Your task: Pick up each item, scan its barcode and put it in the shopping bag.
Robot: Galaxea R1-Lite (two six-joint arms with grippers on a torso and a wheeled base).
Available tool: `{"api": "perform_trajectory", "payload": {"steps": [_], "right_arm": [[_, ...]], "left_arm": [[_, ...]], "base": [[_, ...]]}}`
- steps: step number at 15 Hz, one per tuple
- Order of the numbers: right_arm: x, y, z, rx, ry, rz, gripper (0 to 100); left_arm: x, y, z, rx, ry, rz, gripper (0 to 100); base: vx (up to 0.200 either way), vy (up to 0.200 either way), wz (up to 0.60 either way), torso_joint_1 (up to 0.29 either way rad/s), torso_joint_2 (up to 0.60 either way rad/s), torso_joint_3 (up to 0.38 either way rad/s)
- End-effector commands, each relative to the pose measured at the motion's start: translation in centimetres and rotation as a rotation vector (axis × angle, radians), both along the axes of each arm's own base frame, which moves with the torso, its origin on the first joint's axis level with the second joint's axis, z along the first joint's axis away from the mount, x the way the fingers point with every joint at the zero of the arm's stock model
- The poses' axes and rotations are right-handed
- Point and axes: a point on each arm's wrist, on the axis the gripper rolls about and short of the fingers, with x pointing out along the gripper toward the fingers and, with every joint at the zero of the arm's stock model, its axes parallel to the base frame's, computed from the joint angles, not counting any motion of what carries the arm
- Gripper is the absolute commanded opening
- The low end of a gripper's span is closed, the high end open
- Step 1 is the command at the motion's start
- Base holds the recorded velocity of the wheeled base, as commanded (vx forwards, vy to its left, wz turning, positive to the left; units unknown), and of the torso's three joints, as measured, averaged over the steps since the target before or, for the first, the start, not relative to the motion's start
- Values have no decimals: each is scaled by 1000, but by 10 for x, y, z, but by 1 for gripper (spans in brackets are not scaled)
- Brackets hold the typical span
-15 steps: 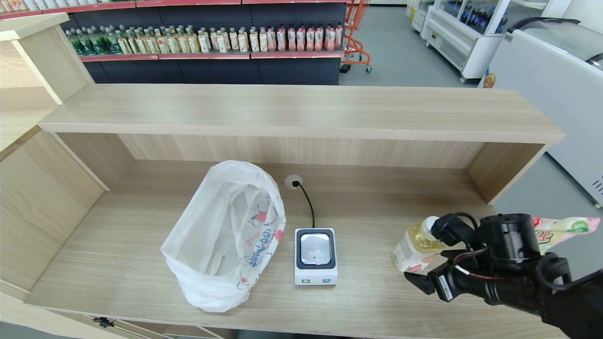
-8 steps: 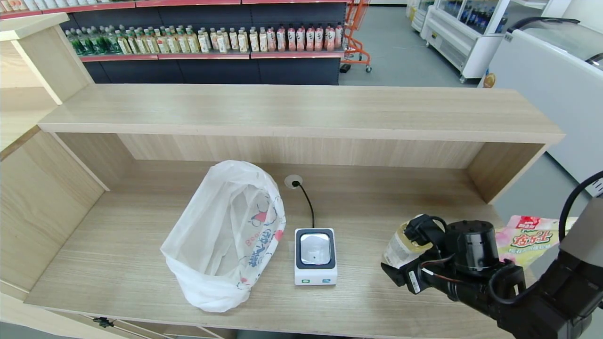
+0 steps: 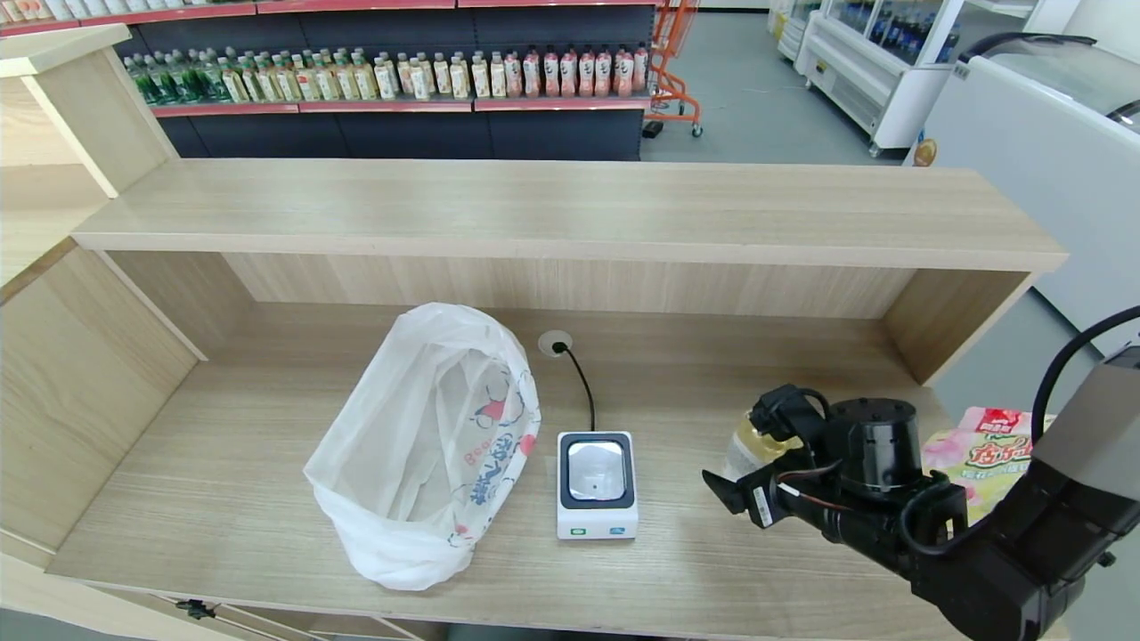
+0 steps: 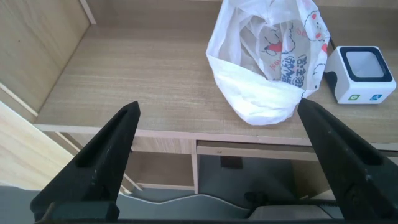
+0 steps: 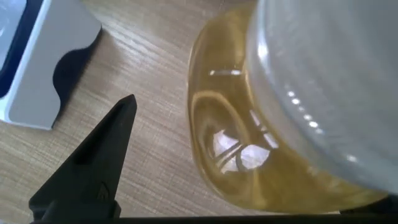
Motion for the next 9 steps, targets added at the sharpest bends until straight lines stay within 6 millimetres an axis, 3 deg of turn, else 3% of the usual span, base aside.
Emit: {"api": "perform_trajectory", "payload": {"steps": [1,9], "right_arm": [[7,3,1,10,-24,0,100],[14,7,-11,57,-57,39,100]], "left_arm": [[0,0,0,0,0,0,100],[0,0,0,0,0,0,100]], "base": [[0,0,0,0,0,0],[0,0,0,0,0,0]]}}
